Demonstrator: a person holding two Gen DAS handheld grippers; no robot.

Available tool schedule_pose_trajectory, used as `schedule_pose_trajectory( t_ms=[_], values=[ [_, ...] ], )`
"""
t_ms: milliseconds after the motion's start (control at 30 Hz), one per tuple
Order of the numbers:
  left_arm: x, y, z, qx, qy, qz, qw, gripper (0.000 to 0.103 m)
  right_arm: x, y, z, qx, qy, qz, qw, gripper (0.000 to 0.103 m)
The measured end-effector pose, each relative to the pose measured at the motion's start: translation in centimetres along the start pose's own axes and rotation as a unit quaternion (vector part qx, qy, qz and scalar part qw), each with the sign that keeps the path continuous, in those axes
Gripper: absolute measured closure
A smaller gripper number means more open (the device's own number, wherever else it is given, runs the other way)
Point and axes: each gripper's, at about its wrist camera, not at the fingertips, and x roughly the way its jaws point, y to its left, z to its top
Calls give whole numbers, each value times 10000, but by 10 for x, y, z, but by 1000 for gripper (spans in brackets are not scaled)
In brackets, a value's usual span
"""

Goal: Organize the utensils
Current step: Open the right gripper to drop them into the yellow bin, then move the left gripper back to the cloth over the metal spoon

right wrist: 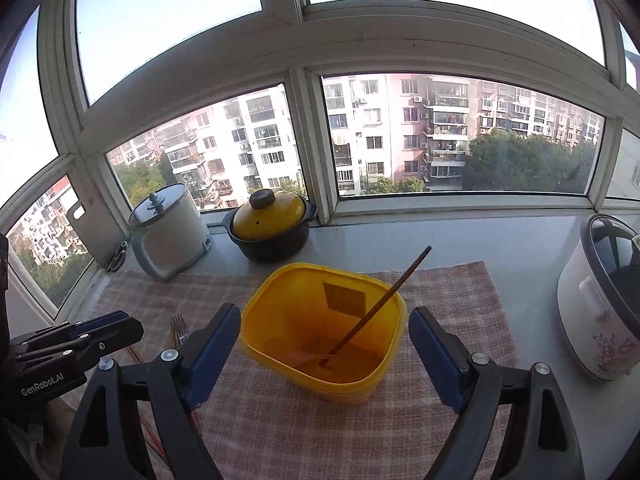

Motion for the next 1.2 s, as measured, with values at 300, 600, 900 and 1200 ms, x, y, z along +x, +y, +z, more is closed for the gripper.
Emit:
schedule_pose_trajectory(
  t_ms=[300,600,900,1200],
  values=[
    [-36,63,-25,-325,-160,261,9990,59,-14,32,-14,-260,-45,273,9993,13],
    [-51,159,-63,-1103,138,892,9898,59,4,67,-25,-736,163,829,9937,13],
    [-56,223,-102,-1949,483,998,9745,59,43,117,-34,-1407,805,1298,9782,13],
    [-41,263,-125,-2678,820,875,9560,59,97,157,-50,-1686,1794,1788,9526,35]
  ],
)
